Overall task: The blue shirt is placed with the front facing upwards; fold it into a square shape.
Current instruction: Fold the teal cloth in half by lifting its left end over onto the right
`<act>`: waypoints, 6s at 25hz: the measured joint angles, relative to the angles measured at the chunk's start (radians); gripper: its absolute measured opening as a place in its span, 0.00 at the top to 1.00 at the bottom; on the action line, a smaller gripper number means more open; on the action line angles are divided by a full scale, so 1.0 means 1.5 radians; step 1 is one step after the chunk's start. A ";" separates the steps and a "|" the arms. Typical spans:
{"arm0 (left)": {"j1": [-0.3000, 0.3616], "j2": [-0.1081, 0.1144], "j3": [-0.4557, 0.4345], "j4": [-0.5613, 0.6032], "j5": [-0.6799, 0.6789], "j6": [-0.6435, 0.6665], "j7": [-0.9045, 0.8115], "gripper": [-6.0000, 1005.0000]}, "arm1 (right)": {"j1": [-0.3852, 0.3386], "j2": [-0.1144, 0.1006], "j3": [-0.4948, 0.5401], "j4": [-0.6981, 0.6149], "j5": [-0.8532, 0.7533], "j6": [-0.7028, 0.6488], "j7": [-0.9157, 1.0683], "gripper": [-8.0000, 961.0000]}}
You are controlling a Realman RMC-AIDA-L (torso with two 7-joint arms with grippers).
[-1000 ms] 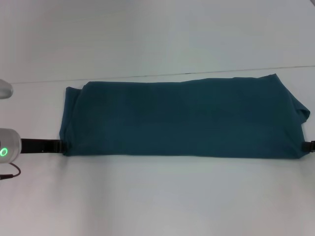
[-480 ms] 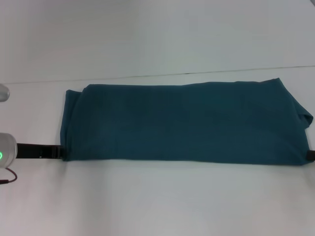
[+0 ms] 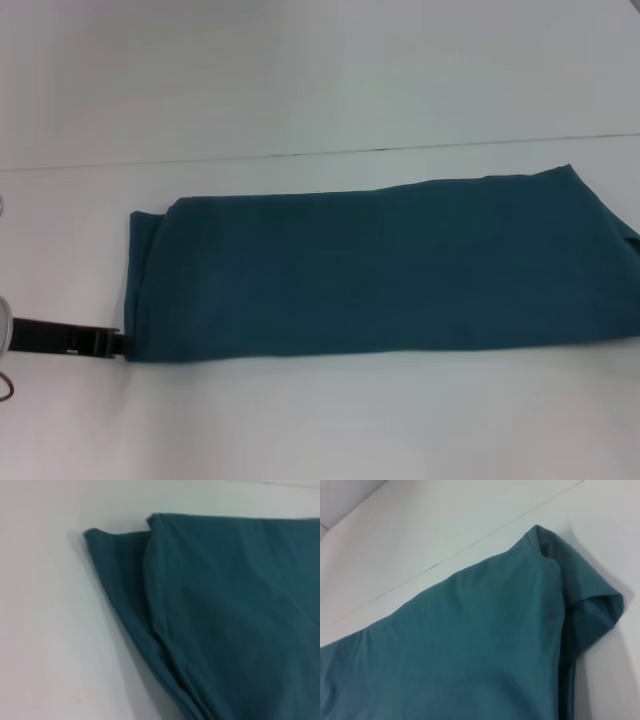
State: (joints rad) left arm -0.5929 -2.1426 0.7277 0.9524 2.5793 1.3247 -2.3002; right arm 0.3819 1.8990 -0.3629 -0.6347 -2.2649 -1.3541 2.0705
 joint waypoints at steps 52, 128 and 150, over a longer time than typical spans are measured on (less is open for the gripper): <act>0.017 0.022 -0.098 -0.016 -0.063 0.093 -0.014 0.11 | 0.027 0.022 0.005 -0.074 0.101 -0.057 -0.139 0.04; -0.036 0.027 -0.081 -0.101 0.007 0.042 -0.071 0.11 | 0.018 0.026 0.026 -0.069 0.106 -0.015 -0.137 0.05; -0.058 0.021 -0.066 -0.098 -0.005 0.038 -0.071 0.11 | 0.016 0.027 0.033 -0.069 0.106 -0.019 -0.139 0.07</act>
State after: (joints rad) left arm -0.6806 -2.1104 0.6295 0.8050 2.5721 1.3819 -2.4068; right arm 0.4064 1.9394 -0.3129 -0.7379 -2.1062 -1.3822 1.8625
